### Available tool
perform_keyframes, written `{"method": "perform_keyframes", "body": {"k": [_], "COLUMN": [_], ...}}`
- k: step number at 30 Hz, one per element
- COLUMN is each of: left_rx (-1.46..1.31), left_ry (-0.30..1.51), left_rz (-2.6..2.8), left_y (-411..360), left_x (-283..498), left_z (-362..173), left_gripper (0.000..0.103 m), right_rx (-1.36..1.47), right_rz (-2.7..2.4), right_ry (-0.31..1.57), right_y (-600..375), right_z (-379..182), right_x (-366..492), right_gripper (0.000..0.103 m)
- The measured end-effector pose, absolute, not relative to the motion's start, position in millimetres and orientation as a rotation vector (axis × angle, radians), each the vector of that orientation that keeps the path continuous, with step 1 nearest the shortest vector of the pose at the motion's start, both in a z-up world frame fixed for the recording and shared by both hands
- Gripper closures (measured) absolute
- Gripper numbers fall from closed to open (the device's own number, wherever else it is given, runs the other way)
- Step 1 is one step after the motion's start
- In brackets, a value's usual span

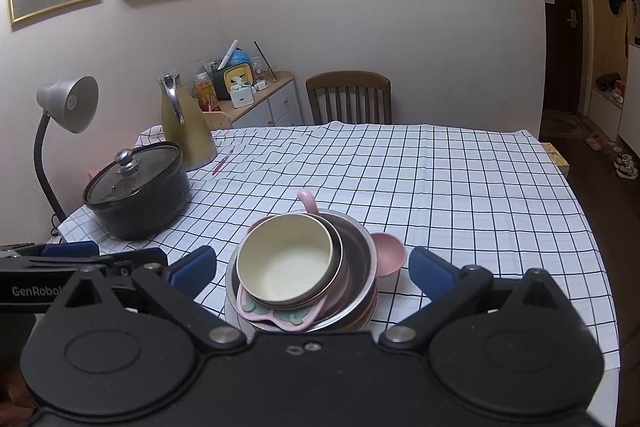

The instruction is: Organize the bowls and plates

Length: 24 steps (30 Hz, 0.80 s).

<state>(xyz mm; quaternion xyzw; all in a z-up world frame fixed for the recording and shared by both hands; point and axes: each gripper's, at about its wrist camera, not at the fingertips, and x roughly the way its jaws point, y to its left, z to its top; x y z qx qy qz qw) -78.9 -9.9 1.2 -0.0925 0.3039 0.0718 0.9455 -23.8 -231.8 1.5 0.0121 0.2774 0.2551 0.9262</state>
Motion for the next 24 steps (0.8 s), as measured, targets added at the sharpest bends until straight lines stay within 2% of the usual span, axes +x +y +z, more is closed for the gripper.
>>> {"method": "perform_keyframes", "body": {"k": [24], "left_rx": [-0.205], "left_ry": [0.656], "left_rz": [0.134], "left_y": [-6], "left_x": [-68], "left_z": [-7], "left_gripper": [0.0], "right_rx": [0.03], "right_rz": [0.511], "right_ry": [0.599], "right_y": [-228], "right_z": [-3], "right_x": [-19], "right_gripper": [0.0]}}
